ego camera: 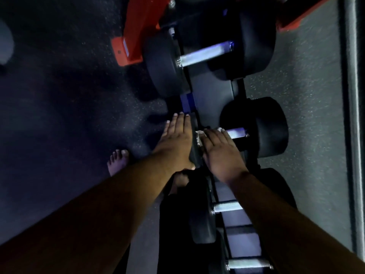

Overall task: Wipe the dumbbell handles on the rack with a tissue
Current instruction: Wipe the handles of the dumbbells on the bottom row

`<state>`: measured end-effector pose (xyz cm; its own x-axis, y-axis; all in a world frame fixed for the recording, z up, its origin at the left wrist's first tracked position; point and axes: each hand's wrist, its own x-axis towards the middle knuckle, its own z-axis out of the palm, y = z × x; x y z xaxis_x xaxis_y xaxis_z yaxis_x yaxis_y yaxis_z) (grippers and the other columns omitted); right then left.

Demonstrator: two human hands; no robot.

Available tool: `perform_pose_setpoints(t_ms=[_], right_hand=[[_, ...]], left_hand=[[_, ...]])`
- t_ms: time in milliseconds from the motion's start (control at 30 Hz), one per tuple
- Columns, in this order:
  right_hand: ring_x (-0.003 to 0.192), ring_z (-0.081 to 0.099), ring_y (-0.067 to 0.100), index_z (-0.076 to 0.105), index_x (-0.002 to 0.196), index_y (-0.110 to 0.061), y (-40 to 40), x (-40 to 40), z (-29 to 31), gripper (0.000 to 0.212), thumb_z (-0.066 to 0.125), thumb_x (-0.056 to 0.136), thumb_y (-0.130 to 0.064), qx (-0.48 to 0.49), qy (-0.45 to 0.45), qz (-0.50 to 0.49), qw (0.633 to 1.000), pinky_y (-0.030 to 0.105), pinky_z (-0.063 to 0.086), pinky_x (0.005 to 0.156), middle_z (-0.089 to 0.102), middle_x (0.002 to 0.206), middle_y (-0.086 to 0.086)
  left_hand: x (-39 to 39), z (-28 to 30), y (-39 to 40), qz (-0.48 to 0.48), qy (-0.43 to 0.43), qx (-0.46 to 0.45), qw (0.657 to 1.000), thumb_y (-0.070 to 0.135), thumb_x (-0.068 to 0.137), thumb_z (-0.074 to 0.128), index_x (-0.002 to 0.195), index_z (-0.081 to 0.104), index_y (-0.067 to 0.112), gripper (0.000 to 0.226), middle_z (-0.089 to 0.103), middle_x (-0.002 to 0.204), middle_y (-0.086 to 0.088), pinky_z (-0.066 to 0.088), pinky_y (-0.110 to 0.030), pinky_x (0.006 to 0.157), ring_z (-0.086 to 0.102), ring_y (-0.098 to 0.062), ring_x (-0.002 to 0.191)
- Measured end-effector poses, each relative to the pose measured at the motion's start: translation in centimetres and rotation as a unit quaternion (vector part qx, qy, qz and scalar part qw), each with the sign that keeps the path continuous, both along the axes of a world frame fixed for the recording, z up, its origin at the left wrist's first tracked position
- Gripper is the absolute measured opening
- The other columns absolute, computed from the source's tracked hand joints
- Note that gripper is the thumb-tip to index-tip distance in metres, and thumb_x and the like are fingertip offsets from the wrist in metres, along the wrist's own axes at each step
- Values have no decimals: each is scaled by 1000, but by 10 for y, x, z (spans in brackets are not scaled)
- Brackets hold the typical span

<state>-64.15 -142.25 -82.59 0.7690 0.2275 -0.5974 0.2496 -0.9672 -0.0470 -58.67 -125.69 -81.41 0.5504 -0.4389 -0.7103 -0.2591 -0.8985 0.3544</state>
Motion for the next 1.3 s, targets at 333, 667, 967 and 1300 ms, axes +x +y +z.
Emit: perform_pose_setpoints(t_ms=[333, 667, 967, 1300], right_hand=[[132, 45, 31, 47, 144, -18, -6, 5, -8, 58, 36, 90, -38, -38, -3, 5, 999, 49, 27, 116, 54, 140, 8], [80, 65, 33, 69, 87, -13, 1, 29, -22, 49, 29, 95, -41, -75, -68, -52, 994, 42, 47, 83, 71, 85, 14], [85, 62, 39, 67, 90, -7, -24, 23, -23, 59, 31, 99, -53, -80, -103, -67, 989, 41, 51, 74, 67, 86, 21], [147, 29, 37, 31, 152, -4, -10, -10, -13, 61, 27, 92, -15, -112, -72, -1, 991, 58, 16, 121, 41, 152, 19]], left_hand=[[-1, 1, -3, 28, 4, -1, 1000, 48, 54, 94, 156, -16, 2, 157, -15, 167, -16, -10, -39, 124, -15, -30, 154], [-2, 2, -1, 32, -3, -23, 999, 51, 54, 94, 157, -13, 3, 156, -11, 167, -14, -10, -38, 124, -12, -27, 155], [-4, -1, 1, 38, -10, -32, 999, 51, 53, 95, 157, -12, 3, 157, -11, 167, -14, -11, -37, 123, -11, -28, 155], [0, 1, -2, 28, 0, -9, 1000, 54, 54, 94, 156, -16, 3, 159, -14, 167, -14, -11, -39, 124, -14, -29, 155]])
